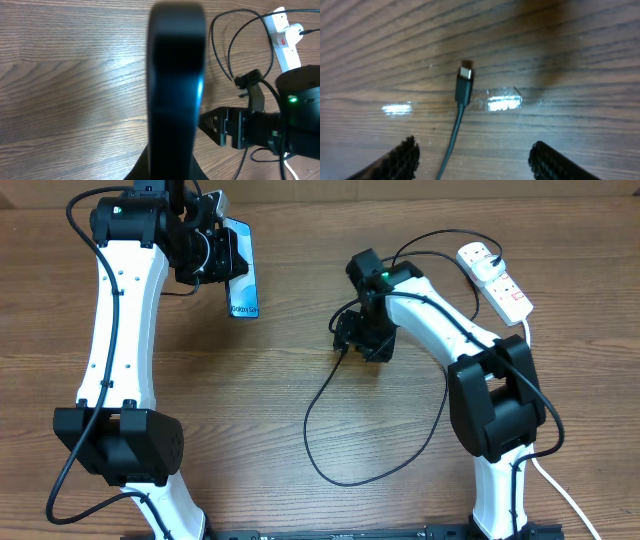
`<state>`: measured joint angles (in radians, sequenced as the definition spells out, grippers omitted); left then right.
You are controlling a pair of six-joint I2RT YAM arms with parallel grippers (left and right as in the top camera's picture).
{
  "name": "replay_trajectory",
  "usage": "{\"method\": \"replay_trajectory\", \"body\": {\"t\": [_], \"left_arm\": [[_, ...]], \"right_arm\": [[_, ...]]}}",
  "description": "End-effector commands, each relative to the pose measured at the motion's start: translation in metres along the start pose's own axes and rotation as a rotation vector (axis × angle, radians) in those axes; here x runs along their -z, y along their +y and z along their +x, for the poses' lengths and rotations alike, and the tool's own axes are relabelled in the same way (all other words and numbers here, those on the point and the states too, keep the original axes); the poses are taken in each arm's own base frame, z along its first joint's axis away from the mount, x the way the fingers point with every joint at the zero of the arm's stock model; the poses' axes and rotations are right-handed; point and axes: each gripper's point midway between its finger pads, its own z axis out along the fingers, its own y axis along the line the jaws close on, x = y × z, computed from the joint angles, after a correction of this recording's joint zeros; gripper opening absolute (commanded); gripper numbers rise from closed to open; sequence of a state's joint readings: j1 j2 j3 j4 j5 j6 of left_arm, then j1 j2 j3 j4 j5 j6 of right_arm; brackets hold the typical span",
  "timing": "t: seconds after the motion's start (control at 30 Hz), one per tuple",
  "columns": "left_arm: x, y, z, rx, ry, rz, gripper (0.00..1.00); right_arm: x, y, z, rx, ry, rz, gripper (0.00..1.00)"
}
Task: Plug charger to phone and switch on socket
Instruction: 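Move the right gripper down to the black cable's USB-C plug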
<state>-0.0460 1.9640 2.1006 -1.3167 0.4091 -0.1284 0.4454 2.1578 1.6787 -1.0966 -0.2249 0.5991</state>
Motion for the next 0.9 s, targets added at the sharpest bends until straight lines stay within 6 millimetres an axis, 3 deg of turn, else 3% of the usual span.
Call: {"method": "replay_trajectory", "body": {"t": [0.0,0.17,0.33,0.7,0.87], "left_arm": [[0.002,-0.004,-0.001,-0.001,-0.009,0.003,0.04],[0.002,-0.004,0.000,0.000,-0.007,0.002,0.04],[0.002,-0.004,0.000,0.001,-0.006,0.002,0.04],[0.002,-0.004,0.003,0.006,0.007,0.001,0.04],[0.002,-0.004,0.004,0.007,0.010,0.000,0.04]], "right_arm": [[-0.009,-0.004,-0.001,-0.064,-0.067,0.099,0.59],[-0.011,0.005,-0.004,-0.066,-0.133,0.122,0.55],[-0.010,0.007,-0.009,-0.101,-0.234,0.181,0.44],[-0.014,0.010,-0.014,-0.099,-0.280,0.193,0.44],[-0.031,0.008,-0.010,-0.102,-0.230,0.203,0.44]]}}
